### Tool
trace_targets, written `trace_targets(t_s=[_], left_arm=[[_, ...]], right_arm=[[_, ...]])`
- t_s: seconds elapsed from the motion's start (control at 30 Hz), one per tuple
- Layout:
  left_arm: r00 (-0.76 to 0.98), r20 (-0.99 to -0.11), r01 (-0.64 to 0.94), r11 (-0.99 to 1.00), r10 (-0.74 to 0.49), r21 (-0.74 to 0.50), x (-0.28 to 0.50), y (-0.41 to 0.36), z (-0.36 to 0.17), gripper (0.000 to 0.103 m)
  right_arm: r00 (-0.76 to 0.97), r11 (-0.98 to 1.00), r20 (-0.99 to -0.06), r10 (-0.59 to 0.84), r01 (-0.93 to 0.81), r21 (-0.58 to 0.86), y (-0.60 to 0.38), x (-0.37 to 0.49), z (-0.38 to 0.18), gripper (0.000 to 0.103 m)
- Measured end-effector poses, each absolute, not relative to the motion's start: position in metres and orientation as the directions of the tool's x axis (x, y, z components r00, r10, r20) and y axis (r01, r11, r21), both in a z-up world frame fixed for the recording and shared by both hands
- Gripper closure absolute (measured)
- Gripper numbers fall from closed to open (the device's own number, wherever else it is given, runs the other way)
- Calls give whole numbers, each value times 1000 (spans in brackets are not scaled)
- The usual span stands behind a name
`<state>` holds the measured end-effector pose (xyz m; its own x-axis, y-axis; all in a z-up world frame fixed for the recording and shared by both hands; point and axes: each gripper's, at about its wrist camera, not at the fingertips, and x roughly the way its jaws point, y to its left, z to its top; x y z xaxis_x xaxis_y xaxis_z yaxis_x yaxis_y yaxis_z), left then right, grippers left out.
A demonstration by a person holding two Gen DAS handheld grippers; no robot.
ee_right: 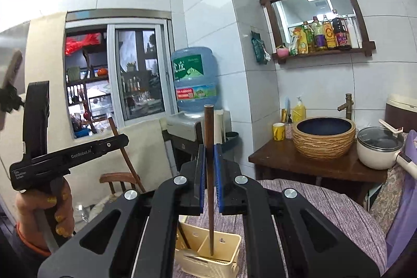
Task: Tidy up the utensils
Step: 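Lower both chopsticks into the cream holder and open both grippers, then grasp a steel spoon with the left gripper while the right grasps a wooden chopstick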
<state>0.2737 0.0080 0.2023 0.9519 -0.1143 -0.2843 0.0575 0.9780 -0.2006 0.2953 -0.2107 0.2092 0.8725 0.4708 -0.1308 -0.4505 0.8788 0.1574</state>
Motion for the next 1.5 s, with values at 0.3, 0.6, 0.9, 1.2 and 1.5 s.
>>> trace_targets(t_s=[0.3,0.6,0.9,1.2,1.5], left_arm=[[891,-434,51,978,-136,-202,299,3,126,95],[862,-485,52,977,-148,-206,303,3,102,95],[887,-430,77,972,-168,-221,279,2,103,45],[889,-431,84,981,-153,-174,230,10,81,17],[796,-594,-24,975,-116,-223,220,43,13,20]], right_arm=[[841,885,-283,461,-411,221,-199,336,134,95],[837,895,-323,442,-384,228,-194,345,112,95],[847,900,-321,424,-354,256,-206,335,99,67],[870,947,-388,304,-234,218,-223,286,74,46],[768,969,-601,222,-108,221,-243,272,-1,45]])
